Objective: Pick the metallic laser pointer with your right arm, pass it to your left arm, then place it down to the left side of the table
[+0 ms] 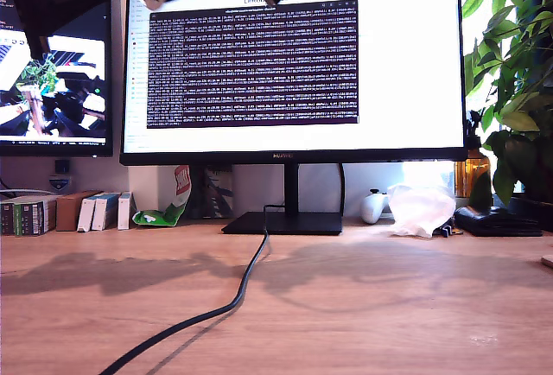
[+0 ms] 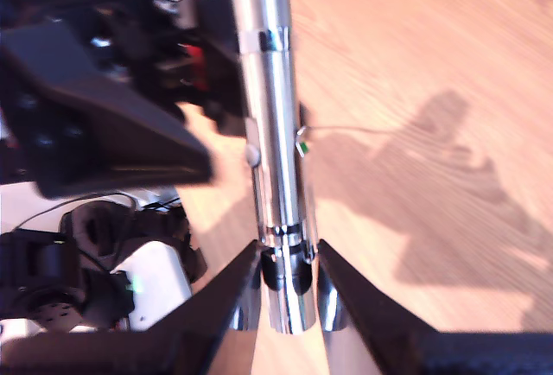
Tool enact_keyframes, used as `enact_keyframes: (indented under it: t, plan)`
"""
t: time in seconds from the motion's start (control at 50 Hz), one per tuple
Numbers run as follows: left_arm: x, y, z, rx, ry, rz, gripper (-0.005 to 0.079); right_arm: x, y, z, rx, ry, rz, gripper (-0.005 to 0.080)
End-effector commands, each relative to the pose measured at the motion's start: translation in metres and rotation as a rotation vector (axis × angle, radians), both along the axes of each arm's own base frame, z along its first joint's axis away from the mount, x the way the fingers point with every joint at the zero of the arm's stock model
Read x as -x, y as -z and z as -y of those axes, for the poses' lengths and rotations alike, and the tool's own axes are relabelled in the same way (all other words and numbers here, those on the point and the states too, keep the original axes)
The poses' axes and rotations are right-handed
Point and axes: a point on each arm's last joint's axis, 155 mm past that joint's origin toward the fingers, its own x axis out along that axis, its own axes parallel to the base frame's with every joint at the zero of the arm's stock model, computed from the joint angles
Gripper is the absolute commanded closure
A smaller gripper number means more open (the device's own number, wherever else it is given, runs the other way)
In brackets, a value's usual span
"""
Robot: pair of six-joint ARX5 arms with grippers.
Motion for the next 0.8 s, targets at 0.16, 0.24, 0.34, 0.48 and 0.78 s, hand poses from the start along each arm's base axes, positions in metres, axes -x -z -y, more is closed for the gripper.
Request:
enact_keyframes:
  t: [0.16,0.24,0.34,0.48,0.78]
  plan:
    - [-0.005,-0.0004,0.0,-0.009,-0.022,0.021,0.0458,0.0038,0.0009,-0.0049,-0.01,-0.02,-0.009,0.0765]
    - [-0.0055,-0.0005,-0.0002,-0.012,-0.026,0.03,0.0545,0.0038,0.0009,-0.0049,-0.01,-0.02,-0.009,0.0765]
    - [-0.0073,-0.0009,-0.001,-0.01,-0.037,0.032,0.0681,0.0053,0.0009,-0.0059,-0.01,-0.024,-0.009,0.0765]
    - [-0.0104,-0.0021,-0.0025,-0.006,-0.057,0.036,0.0767,0.0063,0.0009,-0.0065,-0.01,-0.026,-0.009,0.0764]
    - [-0.0117,-0.0021,-0.0031,-0.024,-0.072,0.081,0.0767,0.0103,0.0009,-0.0092,-0.01,-0.036,-0.008,0.0521]
